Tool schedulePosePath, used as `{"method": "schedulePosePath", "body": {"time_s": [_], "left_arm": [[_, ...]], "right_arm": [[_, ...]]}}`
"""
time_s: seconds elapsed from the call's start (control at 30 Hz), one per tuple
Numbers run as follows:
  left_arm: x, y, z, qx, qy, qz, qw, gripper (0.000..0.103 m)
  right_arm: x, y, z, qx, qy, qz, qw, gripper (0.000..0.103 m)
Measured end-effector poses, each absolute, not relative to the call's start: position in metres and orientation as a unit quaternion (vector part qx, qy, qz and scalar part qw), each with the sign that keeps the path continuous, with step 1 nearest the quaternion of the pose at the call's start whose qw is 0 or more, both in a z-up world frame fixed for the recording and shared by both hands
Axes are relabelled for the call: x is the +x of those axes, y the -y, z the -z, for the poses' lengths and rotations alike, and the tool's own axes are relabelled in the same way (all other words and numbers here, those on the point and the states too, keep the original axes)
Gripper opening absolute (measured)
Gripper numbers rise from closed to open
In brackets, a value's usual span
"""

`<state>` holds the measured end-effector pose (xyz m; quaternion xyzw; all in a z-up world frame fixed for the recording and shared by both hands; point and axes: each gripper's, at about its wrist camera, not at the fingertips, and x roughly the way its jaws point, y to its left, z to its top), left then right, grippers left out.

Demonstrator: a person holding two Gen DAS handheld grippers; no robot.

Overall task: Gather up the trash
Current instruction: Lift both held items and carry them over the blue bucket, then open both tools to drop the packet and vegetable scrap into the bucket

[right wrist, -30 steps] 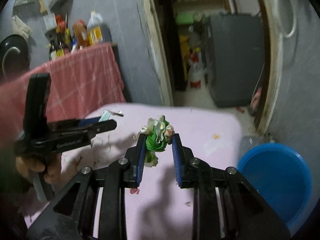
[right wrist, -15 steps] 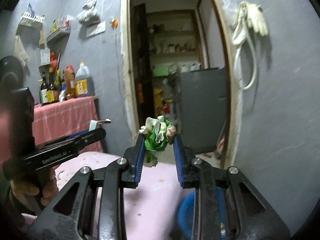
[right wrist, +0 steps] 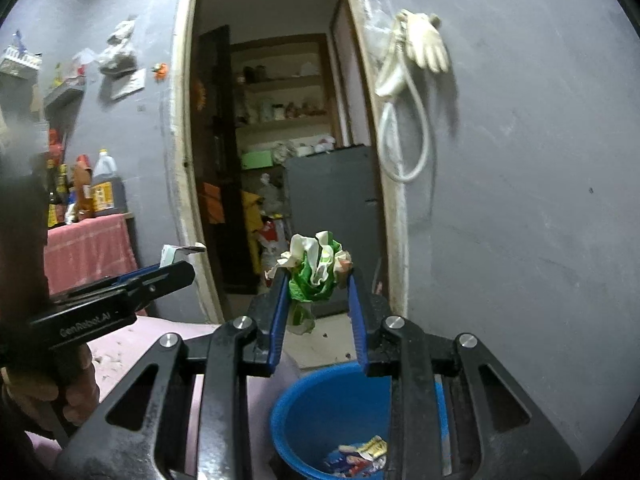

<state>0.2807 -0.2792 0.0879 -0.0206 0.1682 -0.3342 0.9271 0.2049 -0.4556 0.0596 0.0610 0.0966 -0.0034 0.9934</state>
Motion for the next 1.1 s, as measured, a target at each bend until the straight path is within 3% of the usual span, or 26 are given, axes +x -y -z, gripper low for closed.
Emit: {"method": "schedulePosePath", "body": {"time_s": [0.7,1.1], "left_arm": [[0.350,0.353,0.030,0.030,-0.381,0.310,0.870,0.034],[0.354,0.365,0.070,0.056,-0.439,0.312,0.841,0.037]], "right_arm": [[0.251,0.511,0.044,0.134,-0.239,0.025,0.961,0.030],[0.262,0.519,0.072,0.157,-0.295,0.021,0.942,0.031]]}}
